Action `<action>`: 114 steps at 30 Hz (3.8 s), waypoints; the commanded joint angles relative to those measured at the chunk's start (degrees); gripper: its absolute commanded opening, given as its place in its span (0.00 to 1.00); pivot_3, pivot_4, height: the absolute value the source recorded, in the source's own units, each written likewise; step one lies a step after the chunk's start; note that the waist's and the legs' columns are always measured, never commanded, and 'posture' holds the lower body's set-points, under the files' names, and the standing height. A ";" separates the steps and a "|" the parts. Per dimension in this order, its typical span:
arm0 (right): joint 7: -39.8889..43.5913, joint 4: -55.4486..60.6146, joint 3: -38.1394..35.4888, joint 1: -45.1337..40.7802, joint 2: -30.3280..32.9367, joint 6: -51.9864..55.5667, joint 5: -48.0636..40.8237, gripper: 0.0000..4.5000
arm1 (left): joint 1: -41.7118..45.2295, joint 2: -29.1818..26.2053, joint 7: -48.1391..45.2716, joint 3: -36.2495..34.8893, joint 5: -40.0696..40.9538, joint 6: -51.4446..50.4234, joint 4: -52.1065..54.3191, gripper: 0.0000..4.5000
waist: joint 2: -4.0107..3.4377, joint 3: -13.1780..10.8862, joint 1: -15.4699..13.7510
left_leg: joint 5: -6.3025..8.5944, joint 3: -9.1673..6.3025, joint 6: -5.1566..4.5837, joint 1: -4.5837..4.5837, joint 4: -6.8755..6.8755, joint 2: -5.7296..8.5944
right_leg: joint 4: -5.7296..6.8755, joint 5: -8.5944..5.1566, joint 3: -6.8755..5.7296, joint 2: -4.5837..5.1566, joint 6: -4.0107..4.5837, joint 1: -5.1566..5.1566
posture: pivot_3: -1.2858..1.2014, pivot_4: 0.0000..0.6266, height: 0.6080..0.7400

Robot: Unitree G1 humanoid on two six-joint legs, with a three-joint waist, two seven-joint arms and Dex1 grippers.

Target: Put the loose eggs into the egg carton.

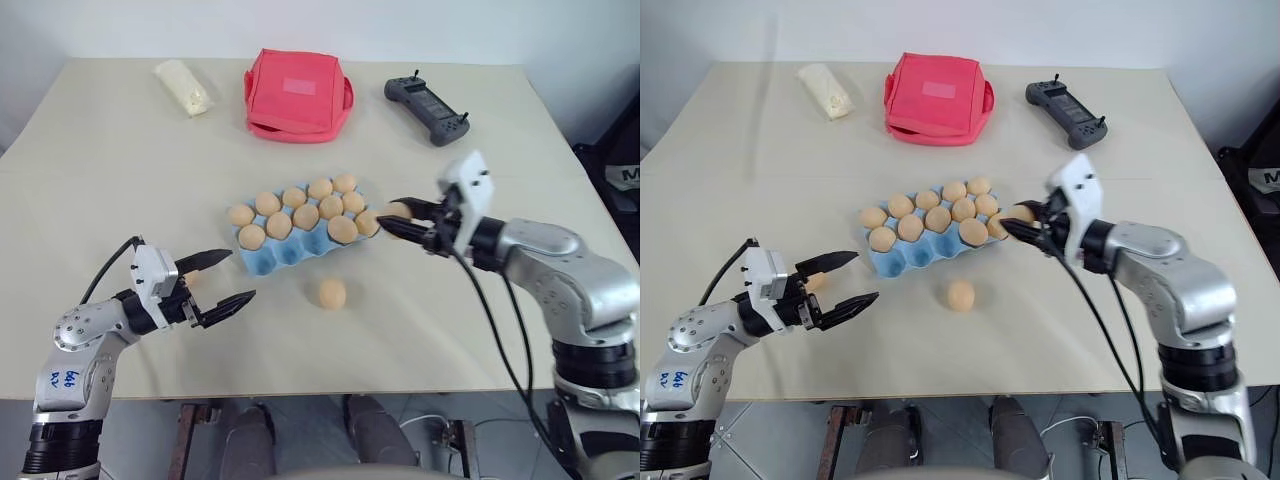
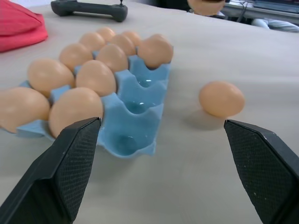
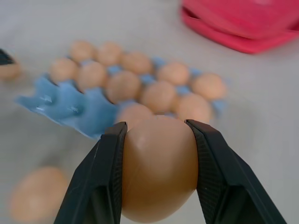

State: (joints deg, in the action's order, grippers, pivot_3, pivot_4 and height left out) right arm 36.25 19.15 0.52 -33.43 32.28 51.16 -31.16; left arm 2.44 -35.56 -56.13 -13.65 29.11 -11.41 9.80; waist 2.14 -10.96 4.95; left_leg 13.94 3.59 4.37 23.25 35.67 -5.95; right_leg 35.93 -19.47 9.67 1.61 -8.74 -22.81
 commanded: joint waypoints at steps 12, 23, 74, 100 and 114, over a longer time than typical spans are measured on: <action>-2.80 -17.55 12.55 -9.44 -16.85 -12.96 12.37 0.36 | -2.39 -1.22 -4.01 -3.04 2.63 2.94 1.33 1.00 | 0.00 0.00 0.20 | -0.01 0.09 0.02 0.04 -0.08 -0.03 | 0.10 -0.02 -0.06 0.00 0.03 -0.19 | 0.52 0.24 1.00; -0.55 -20.83 13.90 -10.22 -19.35 -16.25 16.29 0.81 | -2.22 -0.99 -3.04 -2.58 2.26 2.97 1.78 1.00 | -0.01 0.00 0.55 | -0.04 0.12 0.08 0.04 -0.09 -0.04 | 0.17 -0.02 -0.06 0.00 0.03 -0.25 | 0.52 0.24 1.00; 20.01 0.53 18.21 1.80 4.76 -12.42 9.16 0.99 | -7.16 -3.98 -3.27 -7.60 1.47 5.79 -0.93 1.00 | 0.02 0.01 -0.07 | -0.04 0.15 0.11 0.07 -0.12 -0.06 | 0.11 -0.06 -0.03 0.00 0.05 -0.34 | 0.52 0.24 1.00; 17.12 -1.84 14.66 -6.39 -4.36 -10.91 12.08 0.54 | -6.53 -3.54 0.11 -7.23 1.50 4.19 1.21 1.00 | 0.03 0.02 0.12 | -0.06 0.19 0.14 0.05 -0.06 -0.07 | 0.38 -0.06 -0.04 -0.02 0.06 -0.43 | 0.52 0.24 1.00; 6.70 -22.04 16.36 -16.78 -19.75 -16.68 18.48 0.54 | -4.68 -2.18 2.07 -5.36 1.05 4.51 1.05 1.00 | 0.04 0.03 1.77 | -0.13 0.19 0.18 0.08 -0.07 -0.07 | 0.73 -0.08 -0.04 -0.04 0.10 -0.62 | 0.52 0.24 1.00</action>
State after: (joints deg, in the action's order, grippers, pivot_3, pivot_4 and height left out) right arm 43.67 -2.70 17.23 -48.70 13.39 36.49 -13.24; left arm -2.32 -37.98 -54.43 -18.86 29.97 -7.46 8.97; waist 2.18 -10.94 6.72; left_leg 13.80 3.79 4.55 23.33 35.60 -6.02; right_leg 36.70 -19.56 9.64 1.57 -8.64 -23.44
